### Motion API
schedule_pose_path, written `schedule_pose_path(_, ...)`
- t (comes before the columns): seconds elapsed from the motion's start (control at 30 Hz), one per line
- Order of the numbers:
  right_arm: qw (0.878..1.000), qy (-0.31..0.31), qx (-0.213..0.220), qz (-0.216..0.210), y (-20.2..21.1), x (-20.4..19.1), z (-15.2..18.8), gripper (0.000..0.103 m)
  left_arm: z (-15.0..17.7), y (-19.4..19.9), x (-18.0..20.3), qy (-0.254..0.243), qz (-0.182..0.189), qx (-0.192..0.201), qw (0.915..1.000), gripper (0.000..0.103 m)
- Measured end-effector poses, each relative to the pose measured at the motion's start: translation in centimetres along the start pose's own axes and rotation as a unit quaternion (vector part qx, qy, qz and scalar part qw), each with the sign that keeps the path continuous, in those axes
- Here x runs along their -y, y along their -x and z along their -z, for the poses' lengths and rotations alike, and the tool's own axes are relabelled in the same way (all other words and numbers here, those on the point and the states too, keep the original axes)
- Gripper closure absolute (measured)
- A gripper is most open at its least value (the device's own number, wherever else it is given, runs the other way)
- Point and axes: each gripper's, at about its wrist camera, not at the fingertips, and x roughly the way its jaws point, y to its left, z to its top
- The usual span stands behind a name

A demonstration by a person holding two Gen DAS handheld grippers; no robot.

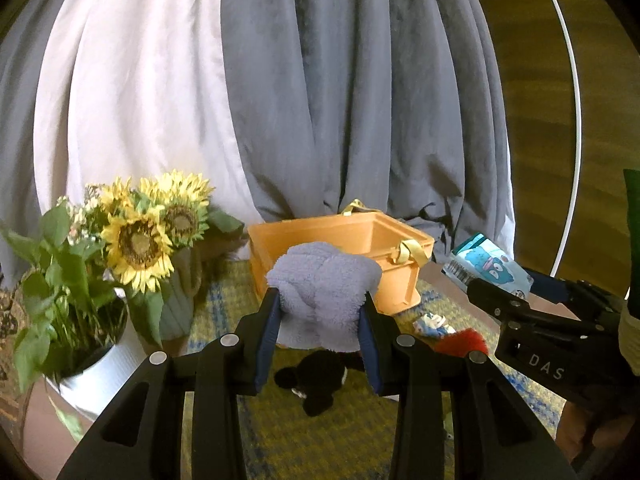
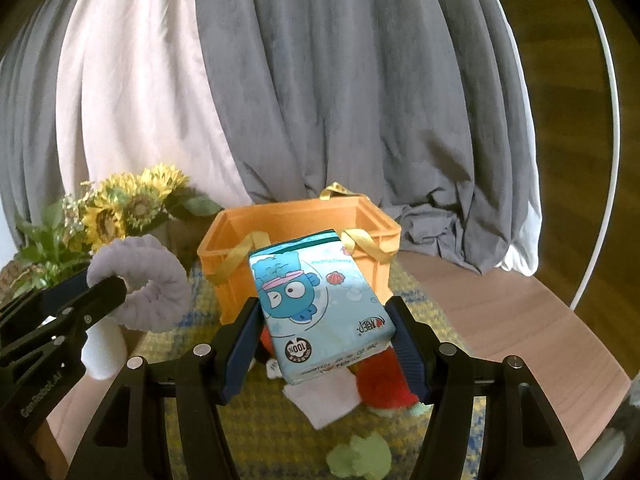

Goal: Organize soft objects
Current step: 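Lift the towel with the left tool while the right tool carries the tissue pack toward the orange crate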

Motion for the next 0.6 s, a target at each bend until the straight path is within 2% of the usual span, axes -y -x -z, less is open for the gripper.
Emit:
schedule_pose_path(0.3,1.000,0.010,0.013,-0.017,-2.1,0.4,-2.3,0.039,-1.8,-1.7,0.3,0.015,-0.015,0.012,0.9997,0.067)
schedule_pose_path(0.6,0.998,0.021,0.033,-0.045,-5.3,1.3,-5.7,0.039,-4.5,-3.9,1.2,0.018,-0.040,0.048,0.9979,0.067)
